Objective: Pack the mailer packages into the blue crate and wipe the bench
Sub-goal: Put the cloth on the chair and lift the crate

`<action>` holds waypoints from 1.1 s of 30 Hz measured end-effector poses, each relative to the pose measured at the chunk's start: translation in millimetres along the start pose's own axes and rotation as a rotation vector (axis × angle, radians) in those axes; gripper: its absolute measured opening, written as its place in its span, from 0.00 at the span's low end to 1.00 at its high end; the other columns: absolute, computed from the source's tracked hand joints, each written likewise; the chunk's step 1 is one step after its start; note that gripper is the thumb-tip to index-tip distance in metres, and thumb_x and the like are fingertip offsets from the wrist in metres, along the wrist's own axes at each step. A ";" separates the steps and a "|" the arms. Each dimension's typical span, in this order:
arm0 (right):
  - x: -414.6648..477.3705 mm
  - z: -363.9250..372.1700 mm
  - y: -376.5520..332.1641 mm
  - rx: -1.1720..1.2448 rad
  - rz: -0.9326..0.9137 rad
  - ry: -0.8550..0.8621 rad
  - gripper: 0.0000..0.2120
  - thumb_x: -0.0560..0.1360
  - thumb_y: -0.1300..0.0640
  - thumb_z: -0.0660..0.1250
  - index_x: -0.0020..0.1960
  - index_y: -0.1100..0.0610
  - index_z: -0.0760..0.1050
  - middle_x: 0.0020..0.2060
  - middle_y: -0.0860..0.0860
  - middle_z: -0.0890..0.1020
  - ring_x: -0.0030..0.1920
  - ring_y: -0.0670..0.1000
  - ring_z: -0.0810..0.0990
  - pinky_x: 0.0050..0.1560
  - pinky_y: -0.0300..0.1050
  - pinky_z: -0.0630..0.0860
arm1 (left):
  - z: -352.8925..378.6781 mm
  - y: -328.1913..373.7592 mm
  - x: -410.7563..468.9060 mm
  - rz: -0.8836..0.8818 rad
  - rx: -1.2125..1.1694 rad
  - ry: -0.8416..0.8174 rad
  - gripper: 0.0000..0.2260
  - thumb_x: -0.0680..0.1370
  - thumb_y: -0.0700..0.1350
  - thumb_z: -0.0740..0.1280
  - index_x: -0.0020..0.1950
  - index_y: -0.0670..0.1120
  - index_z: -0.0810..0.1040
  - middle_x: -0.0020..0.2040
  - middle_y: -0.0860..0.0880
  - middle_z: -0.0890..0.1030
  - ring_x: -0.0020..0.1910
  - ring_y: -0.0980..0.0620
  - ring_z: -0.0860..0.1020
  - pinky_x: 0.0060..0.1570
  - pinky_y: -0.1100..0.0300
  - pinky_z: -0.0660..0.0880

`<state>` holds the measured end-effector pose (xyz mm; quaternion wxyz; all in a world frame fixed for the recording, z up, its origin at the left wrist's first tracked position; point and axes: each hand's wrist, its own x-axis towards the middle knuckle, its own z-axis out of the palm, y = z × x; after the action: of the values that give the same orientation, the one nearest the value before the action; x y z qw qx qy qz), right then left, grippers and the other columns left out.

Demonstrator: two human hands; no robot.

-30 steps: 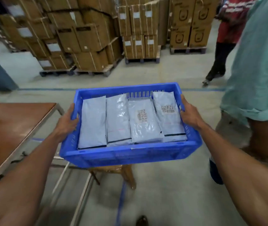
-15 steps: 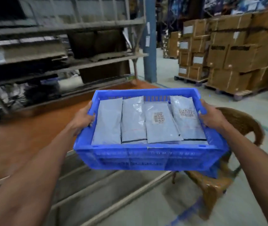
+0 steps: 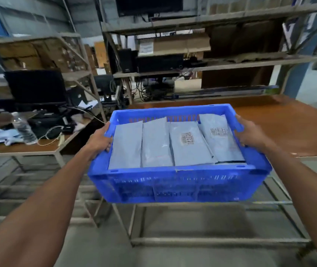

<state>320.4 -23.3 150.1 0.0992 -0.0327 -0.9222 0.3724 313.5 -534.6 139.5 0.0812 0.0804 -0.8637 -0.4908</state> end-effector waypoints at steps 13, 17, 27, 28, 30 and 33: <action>67.5 113.7 -101.2 -0.053 0.058 -0.001 0.32 0.79 0.63 0.62 0.79 0.46 0.56 0.39 0.56 0.81 0.30 0.53 0.77 0.28 0.45 0.73 | -91.7 -66.6 116.0 -0.030 0.042 0.035 0.35 0.74 0.32 0.63 0.78 0.54 0.61 0.30 0.44 0.77 0.27 0.48 0.72 0.33 0.55 0.73; 98.5 126.0 -107.2 -0.075 0.077 0.005 0.33 0.78 0.64 0.63 0.79 0.47 0.57 0.37 0.56 0.80 0.28 0.54 0.77 0.26 0.43 0.71 | -92.2 -65.5 149.2 -0.027 0.072 0.014 0.34 0.76 0.32 0.63 0.78 0.55 0.61 0.34 0.43 0.78 0.28 0.49 0.73 0.34 0.55 0.74; 193.8 159.3 -93.9 -0.048 0.091 0.007 0.32 0.78 0.65 0.63 0.78 0.48 0.58 0.39 0.57 0.79 0.28 0.54 0.75 0.28 0.44 0.72 | -69.4 -64.3 242.3 -0.035 0.092 -0.016 0.34 0.77 0.30 0.63 0.79 0.52 0.58 0.40 0.40 0.78 0.30 0.48 0.71 0.31 0.56 0.73; 205.2 163.0 -90.4 -0.061 0.093 0.005 0.32 0.78 0.64 0.63 0.78 0.48 0.58 0.41 0.58 0.79 0.28 0.54 0.75 0.29 0.44 0.72 | -64.8 -63.8 252.2 -0.045 0.094 -0.018 0.35 0.77 0.30 0.63 0.79 0.52 0.59 0.40 0.40 0.78 0.30 0.49 0.71 0.31 0.56 0.73; 227.8 170.1 -82.5 -0.074 0.095 -0.004 0.32 0.77 0.64 0.63 0.78 0.48 0.59 0.43 0.58 0.79 0.29 0.55 0.76 0.31 0.46 0.74 | -56.6 -65.0 274.2 -0.071 0.106 -0.021 0.35 0.77 0.30 0.63 0.79 0.53 0.59 0.39 0.41 0.78 0.29 0.49 0.71 0.31 0.56 0.73; 255.8 181.1 -68.8 -0.069 0.106 -0.037 0.34 0.76 0.65 0.63 0.78 0.48 0.59 0.38 0.58 0.79 0.30 0.57 0.76 0.35 0.52 0.76 | -45.8 -70.3 300.7 -0.100 0.135 -0.031 0.35 0.76 0.31 0.64 0.79 0.56 0.60 0.37 0.43 0.80 0.29 0.49 0.73 0.34 0.54 0.74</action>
<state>33.7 -161.8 111.1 0.0612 -0.0782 -0.9332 0.3455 34.8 -674.1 120.5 0.0377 0.1210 -0.8910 -0.4360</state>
